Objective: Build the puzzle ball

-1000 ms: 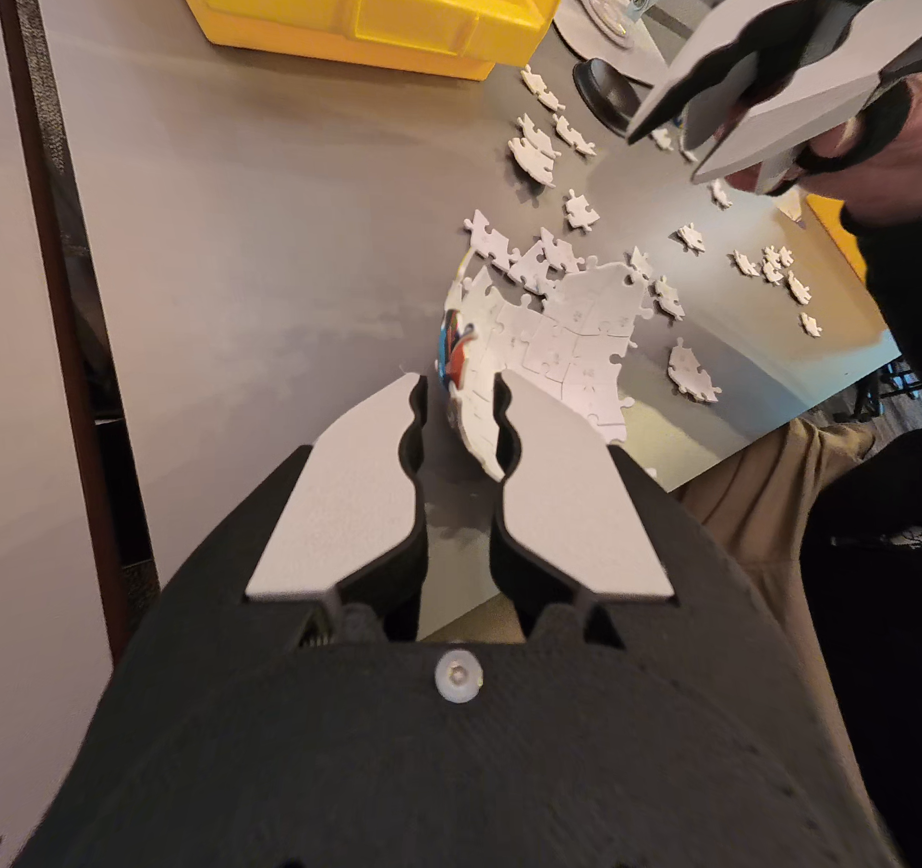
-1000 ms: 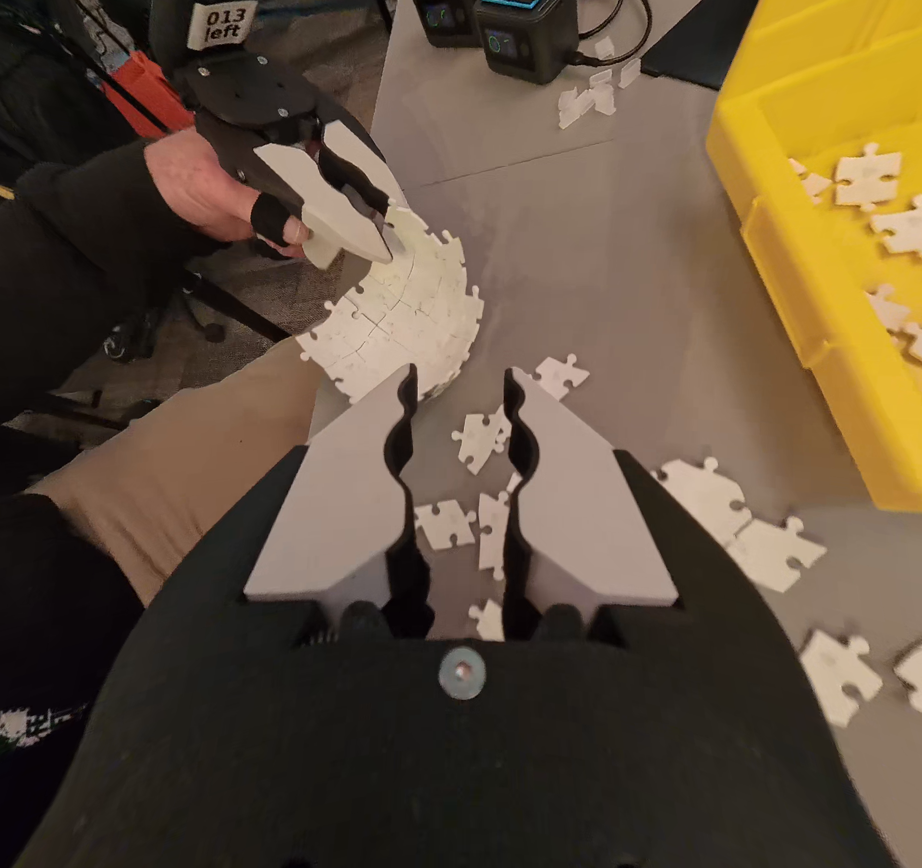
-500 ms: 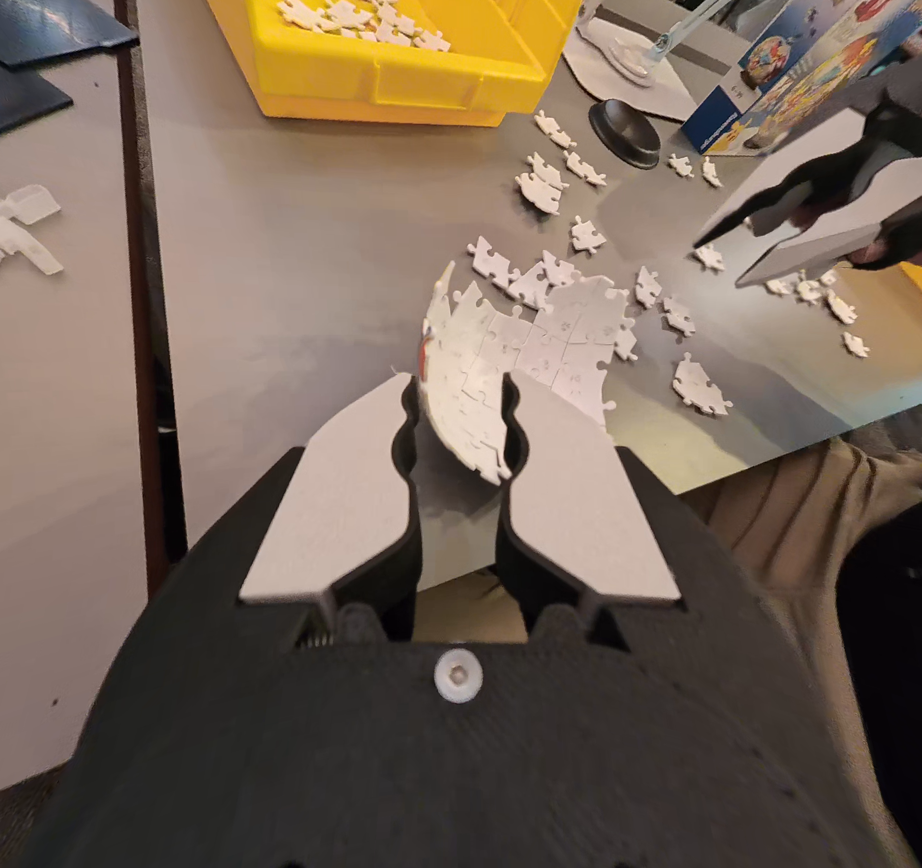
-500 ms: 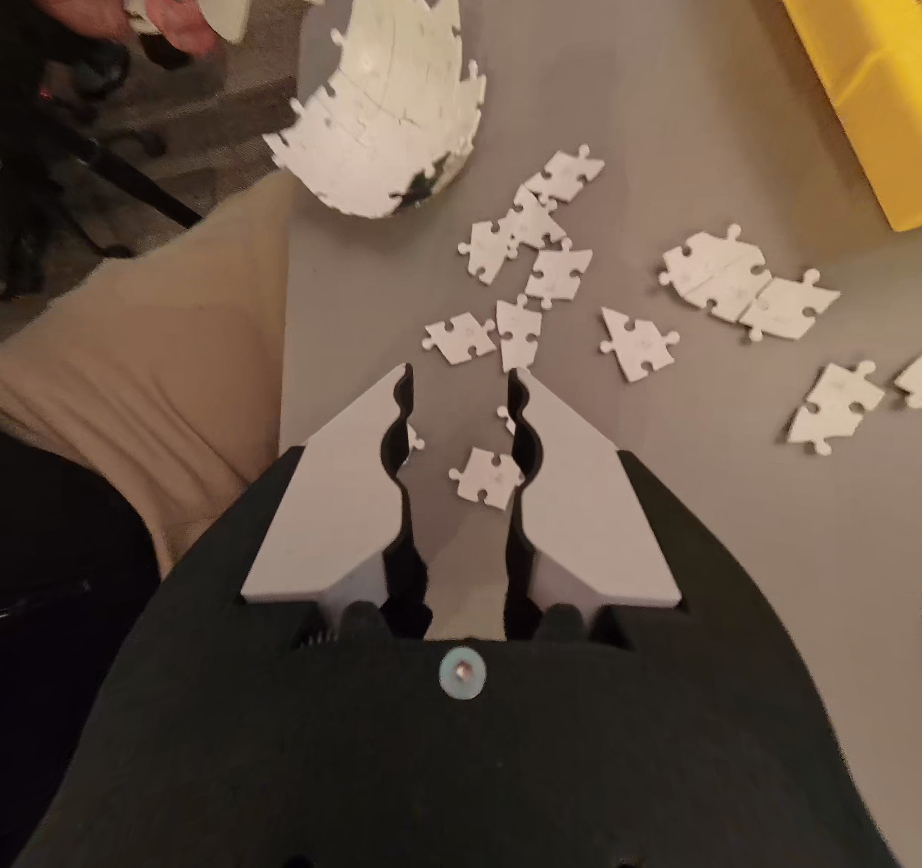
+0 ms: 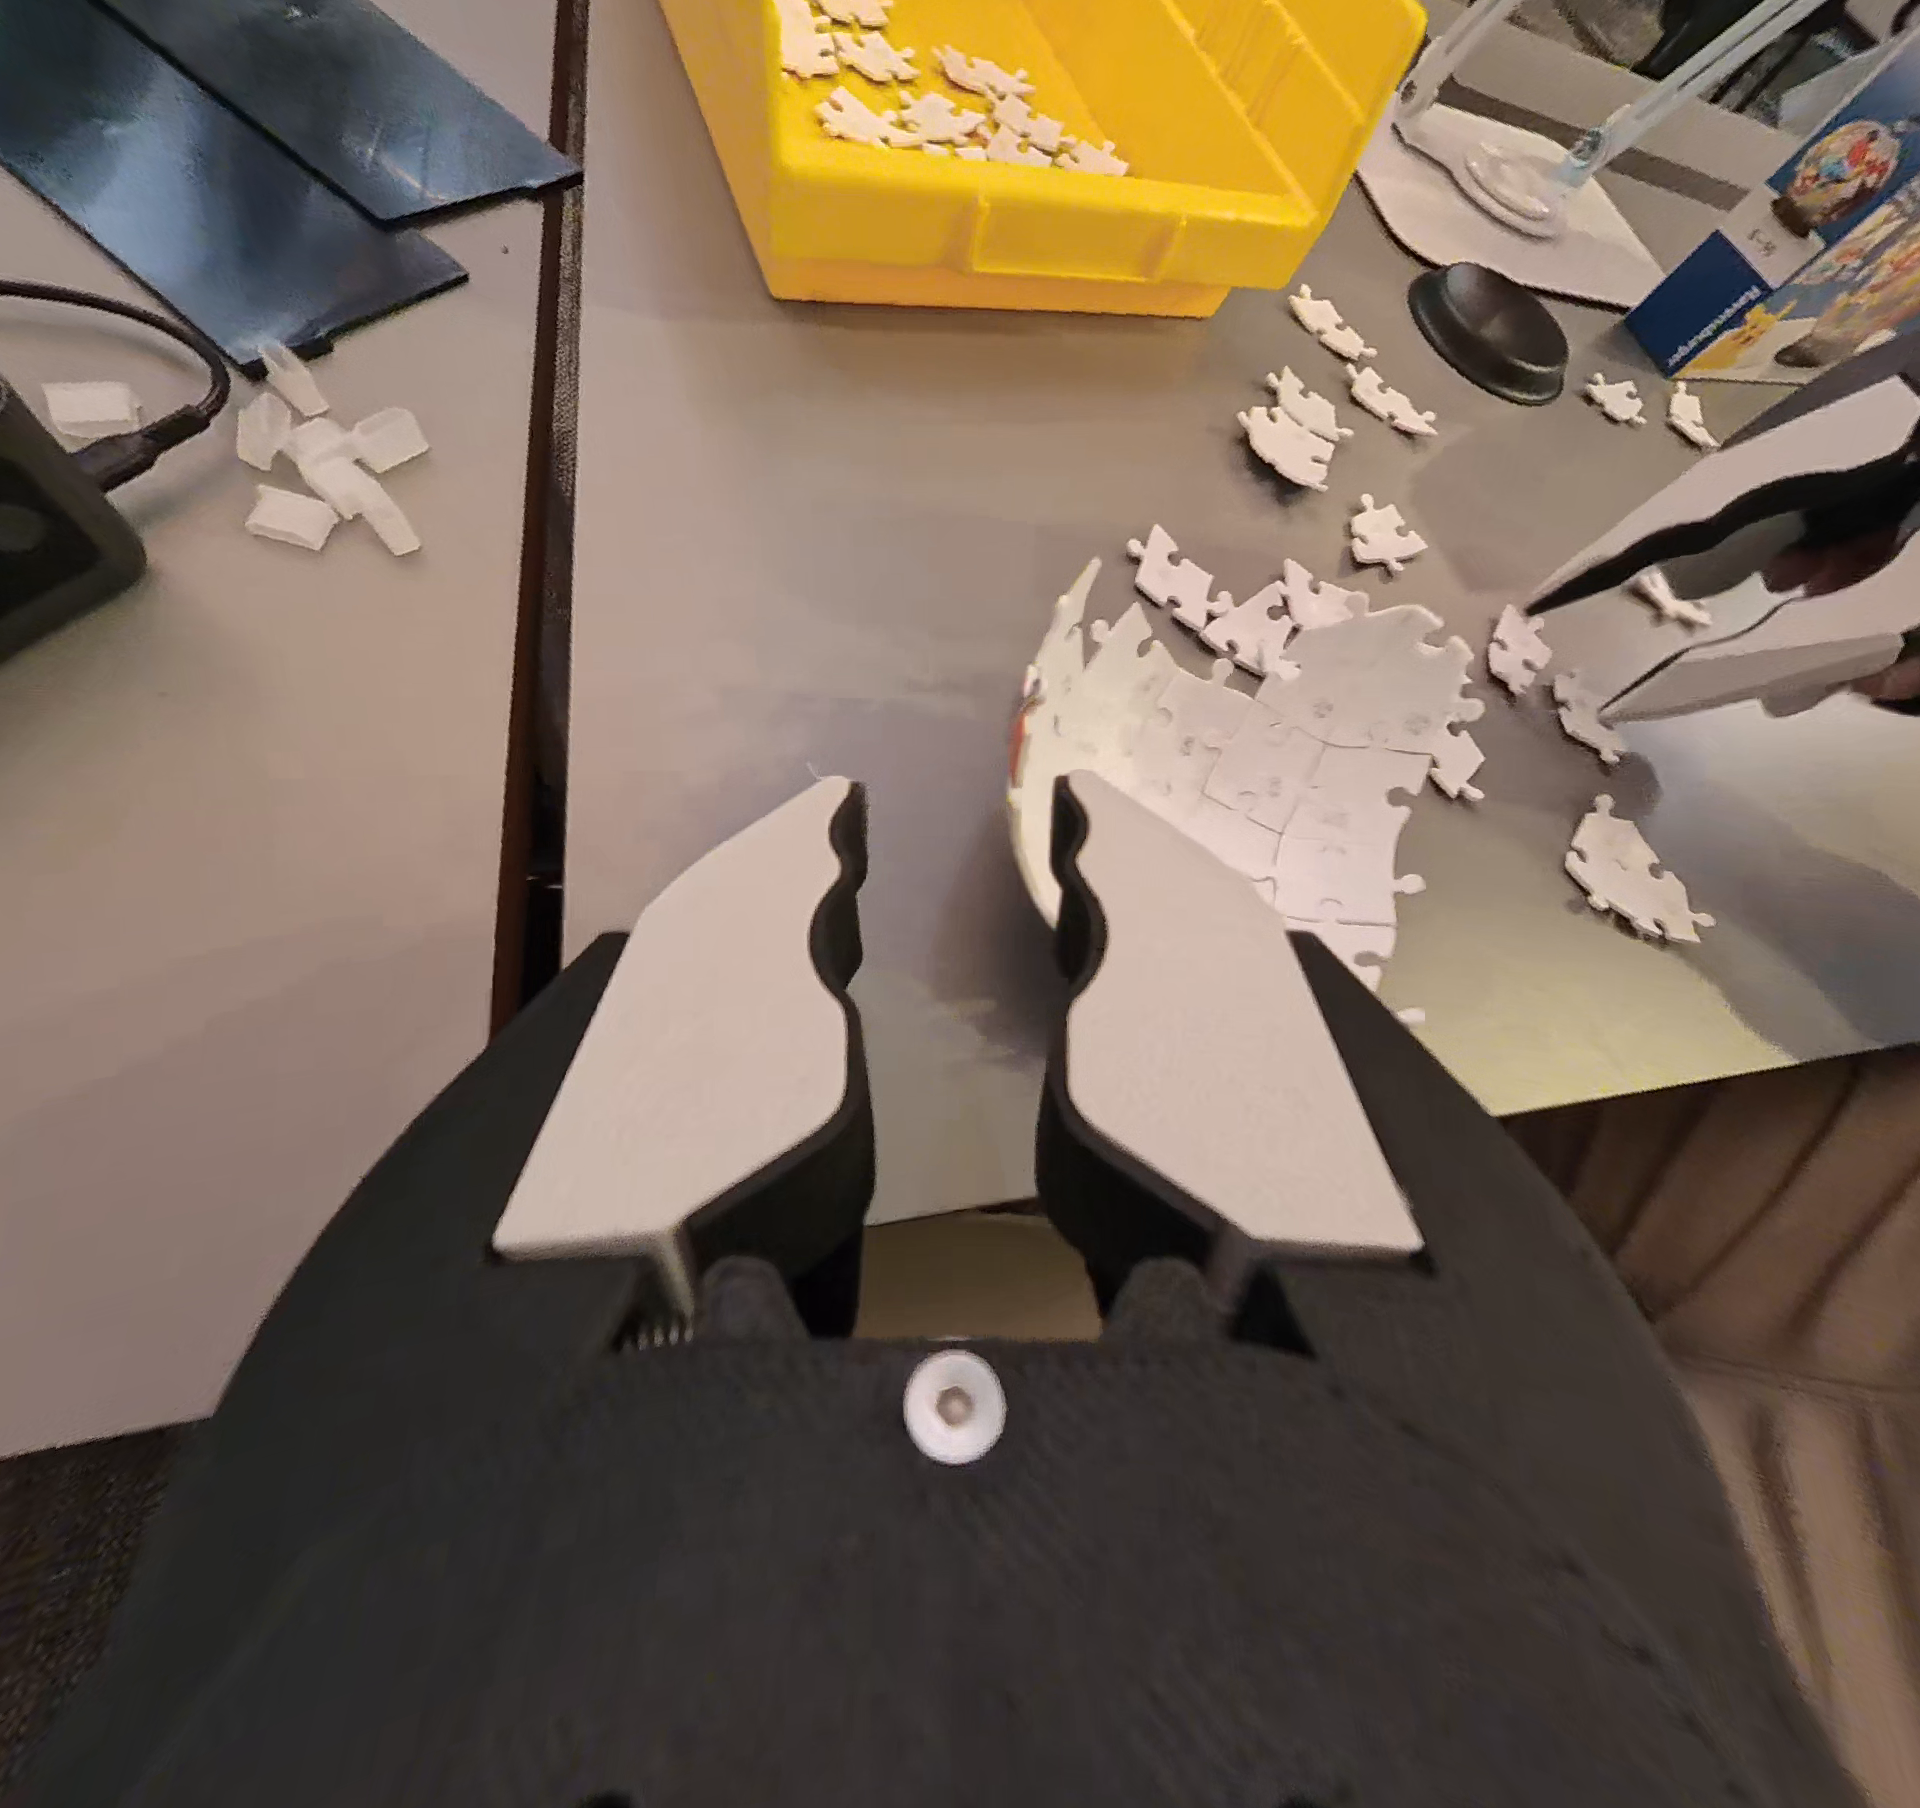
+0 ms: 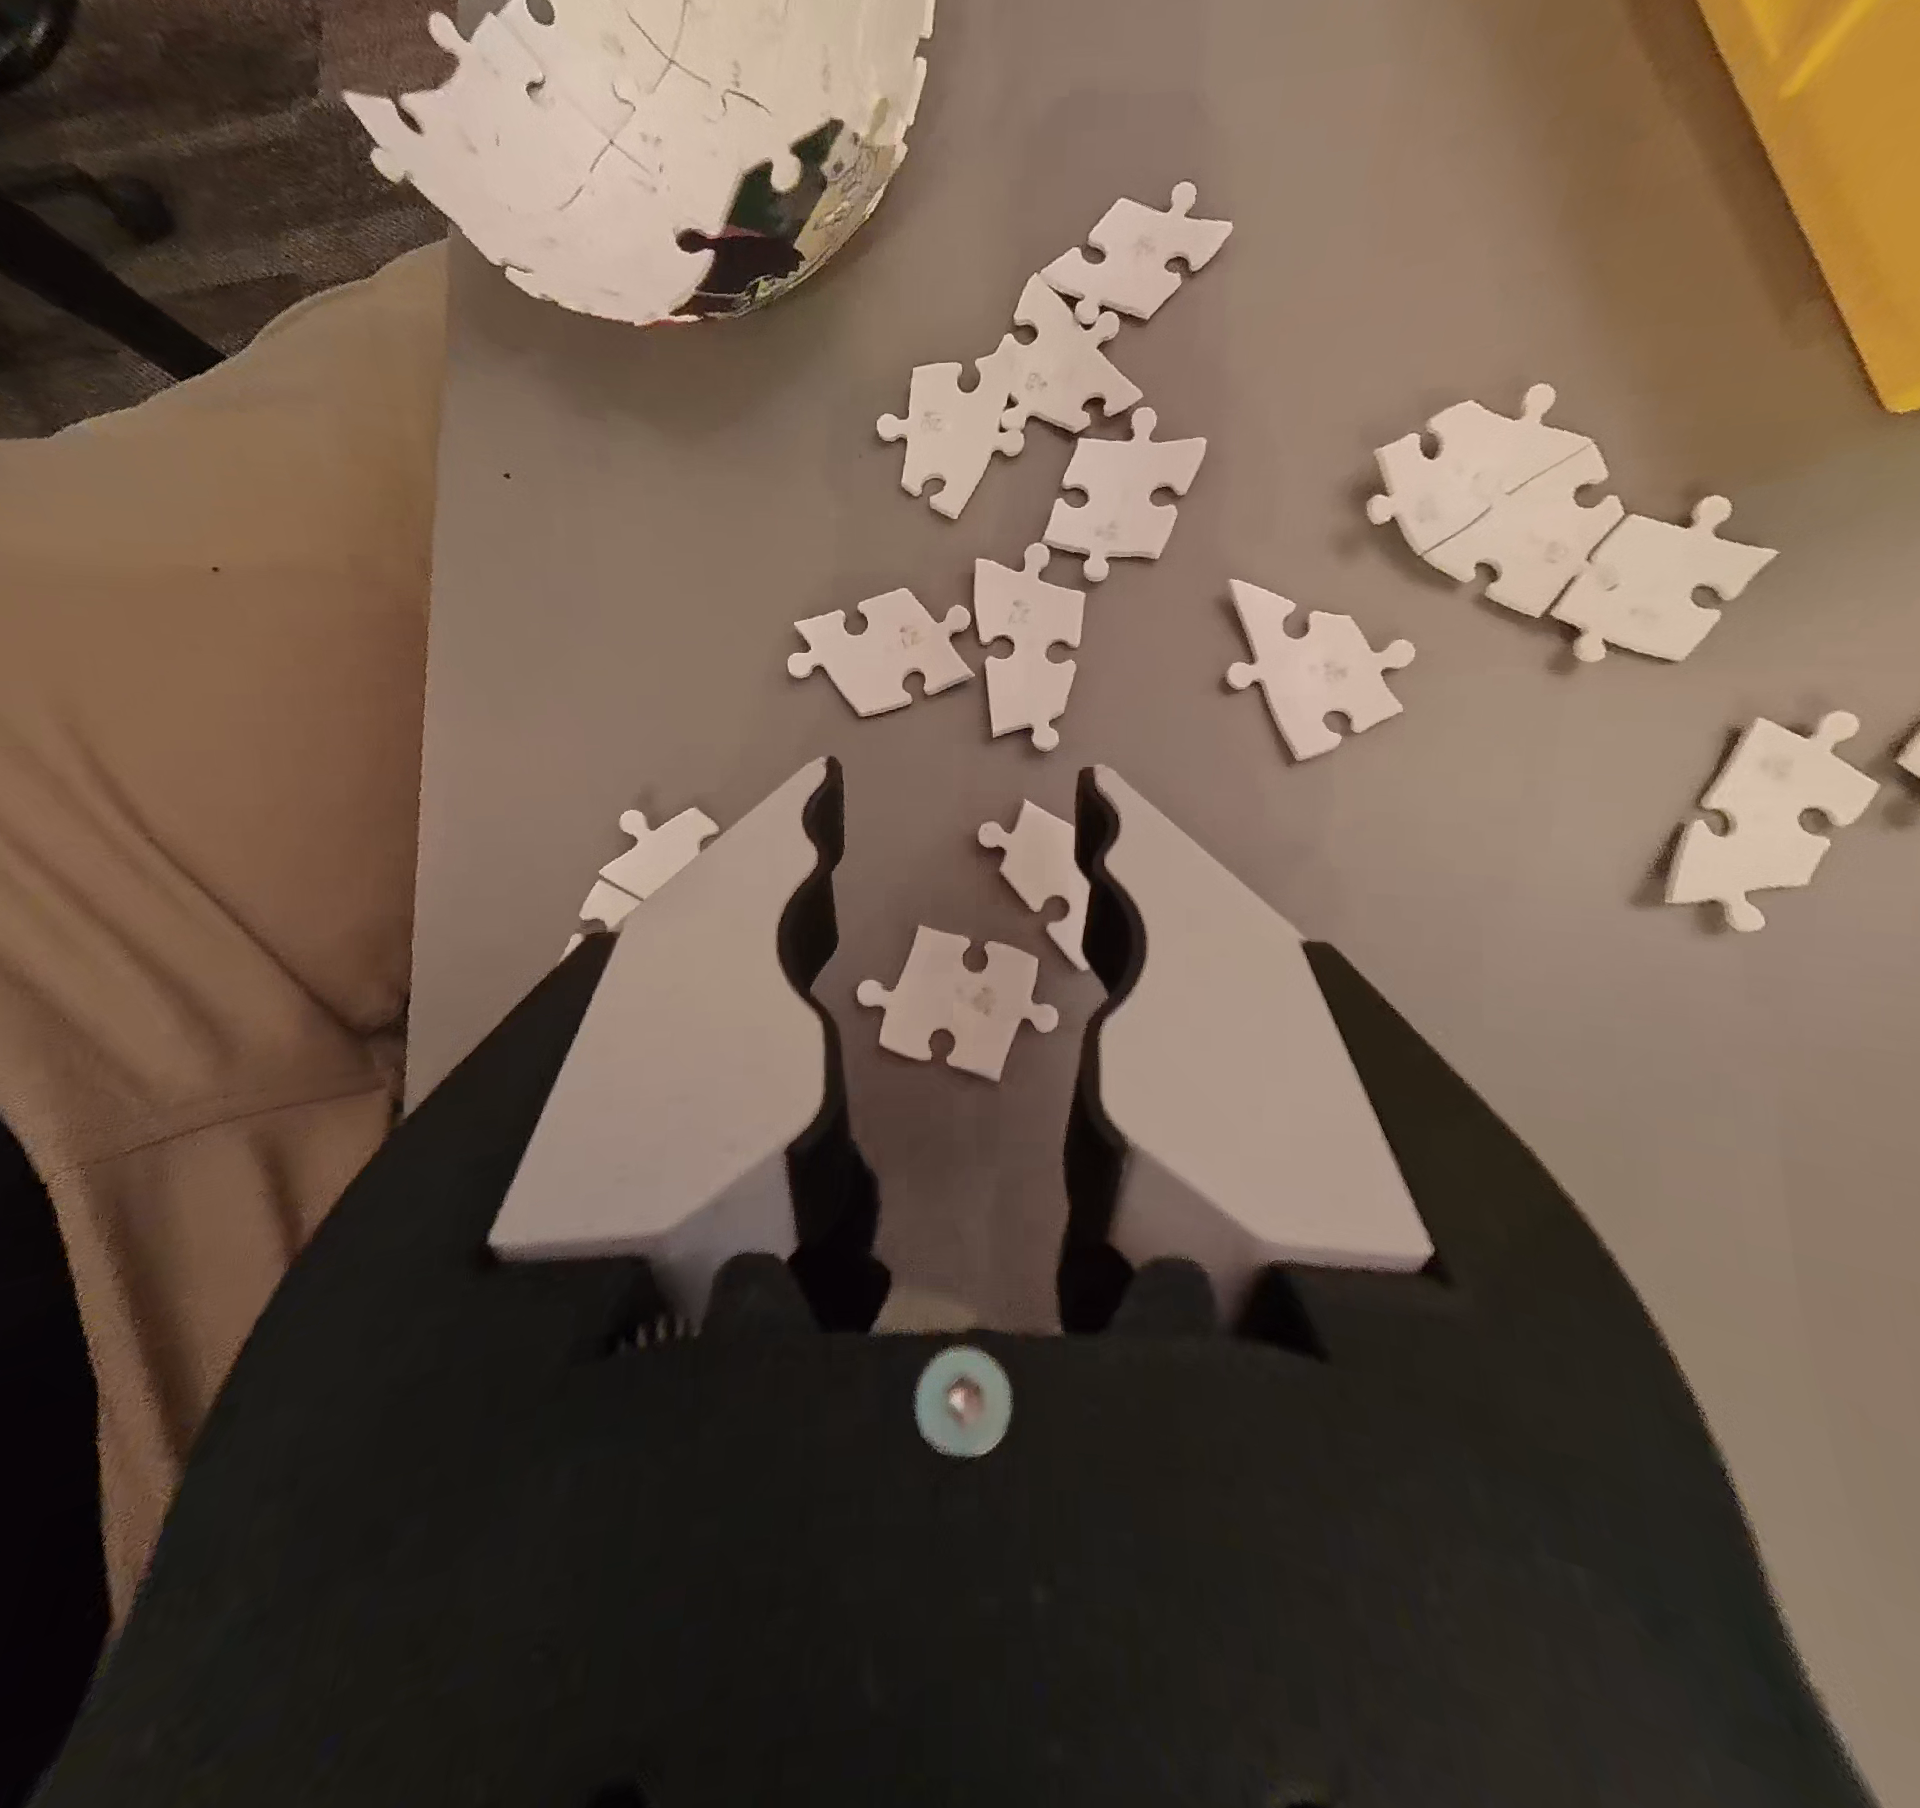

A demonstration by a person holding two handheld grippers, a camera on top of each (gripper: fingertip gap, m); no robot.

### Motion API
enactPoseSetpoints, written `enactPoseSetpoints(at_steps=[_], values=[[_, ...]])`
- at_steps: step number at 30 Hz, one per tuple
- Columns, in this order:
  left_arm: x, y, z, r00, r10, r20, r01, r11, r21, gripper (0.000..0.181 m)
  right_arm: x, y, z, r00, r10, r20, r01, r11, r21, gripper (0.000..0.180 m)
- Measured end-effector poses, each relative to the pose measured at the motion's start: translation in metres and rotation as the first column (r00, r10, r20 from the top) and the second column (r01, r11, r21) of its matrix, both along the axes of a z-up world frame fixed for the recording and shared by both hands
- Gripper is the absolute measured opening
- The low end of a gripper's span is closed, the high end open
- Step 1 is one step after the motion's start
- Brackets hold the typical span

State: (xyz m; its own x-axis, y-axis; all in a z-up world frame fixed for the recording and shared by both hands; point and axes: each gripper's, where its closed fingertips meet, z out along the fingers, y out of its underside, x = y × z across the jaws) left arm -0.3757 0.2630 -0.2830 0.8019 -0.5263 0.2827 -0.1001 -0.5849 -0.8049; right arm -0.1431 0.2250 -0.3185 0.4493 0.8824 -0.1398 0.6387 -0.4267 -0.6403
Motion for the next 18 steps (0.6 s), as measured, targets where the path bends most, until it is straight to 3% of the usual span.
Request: enactPoseSetpoints(at_steps=[7,18], values=[[0.003,0.010,0.006,0.997,0.042,0.071,-0.045,0.998,0.032,0.033,-0.006,-0.004,-0.005,0.997,0.038,-0.060,-0.040,0.998,-0.043,0.034],[-0.009,0.032,0.027,0.991,0.078,0.108,-0.088,0.992,0.091,0.034,0.010,-0.002,0.021,0.988,0.128,-0.085,-0.134,0.989,-0.065,0.030]])
